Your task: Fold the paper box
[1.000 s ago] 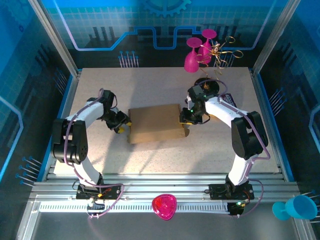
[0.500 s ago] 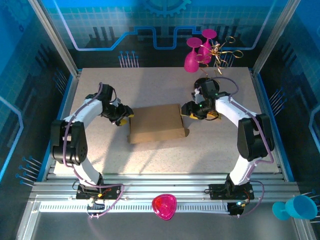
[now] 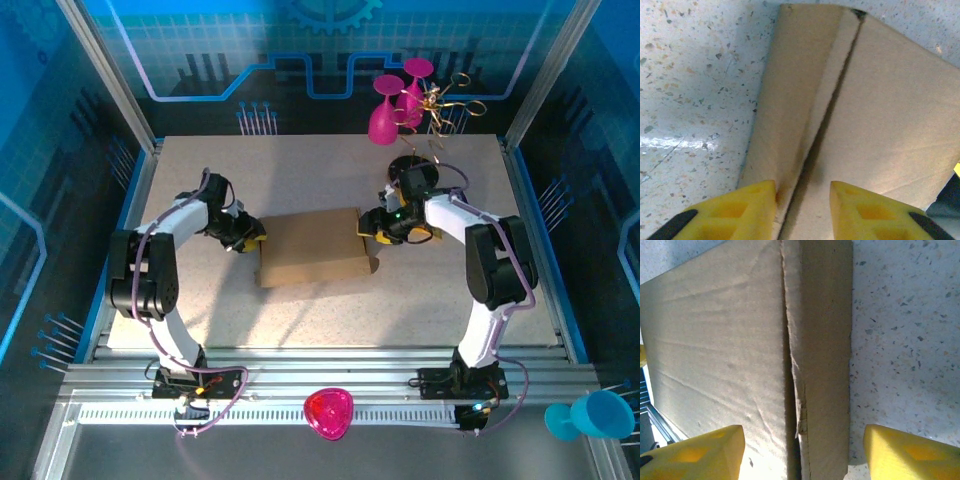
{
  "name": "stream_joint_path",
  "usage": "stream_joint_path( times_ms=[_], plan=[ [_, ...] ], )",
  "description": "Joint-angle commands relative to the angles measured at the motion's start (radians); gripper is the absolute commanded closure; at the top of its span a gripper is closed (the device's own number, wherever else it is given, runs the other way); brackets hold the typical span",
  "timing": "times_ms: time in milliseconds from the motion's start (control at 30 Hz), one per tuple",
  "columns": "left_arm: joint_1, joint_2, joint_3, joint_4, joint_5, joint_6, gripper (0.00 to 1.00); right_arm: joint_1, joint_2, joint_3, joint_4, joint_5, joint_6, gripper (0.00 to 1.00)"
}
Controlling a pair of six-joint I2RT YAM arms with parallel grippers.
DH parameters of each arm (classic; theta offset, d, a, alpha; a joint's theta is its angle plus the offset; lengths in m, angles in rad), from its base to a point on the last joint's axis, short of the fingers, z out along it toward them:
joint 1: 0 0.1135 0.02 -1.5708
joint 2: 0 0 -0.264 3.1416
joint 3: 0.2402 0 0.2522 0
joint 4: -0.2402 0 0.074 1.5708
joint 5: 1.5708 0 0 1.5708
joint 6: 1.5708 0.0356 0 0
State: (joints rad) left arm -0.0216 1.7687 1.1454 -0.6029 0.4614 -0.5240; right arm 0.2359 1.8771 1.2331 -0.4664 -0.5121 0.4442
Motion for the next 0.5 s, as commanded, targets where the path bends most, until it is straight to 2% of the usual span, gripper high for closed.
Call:
stream_joint_path(
  times_ms=[0,333,467],
  plan=[
    [0.007,0.018,-0.034,0.034,0.024,0.004,0.71,-0.022,0.026,-0.022,0.051,-0.056,0.007,0.35],
    [0.006,0.021,-0.111,0.078,-0.003,0.003,0.86,-0.036,0.058,-0.059,0.155,-0.15,0.02,0.33],
    [0.006,0.015,-0.129,0.072,-0.029,0.014,0.98,-0.037,0.058,-0.064,0.153,-0.163,-0.001,0.29]
  ],
)
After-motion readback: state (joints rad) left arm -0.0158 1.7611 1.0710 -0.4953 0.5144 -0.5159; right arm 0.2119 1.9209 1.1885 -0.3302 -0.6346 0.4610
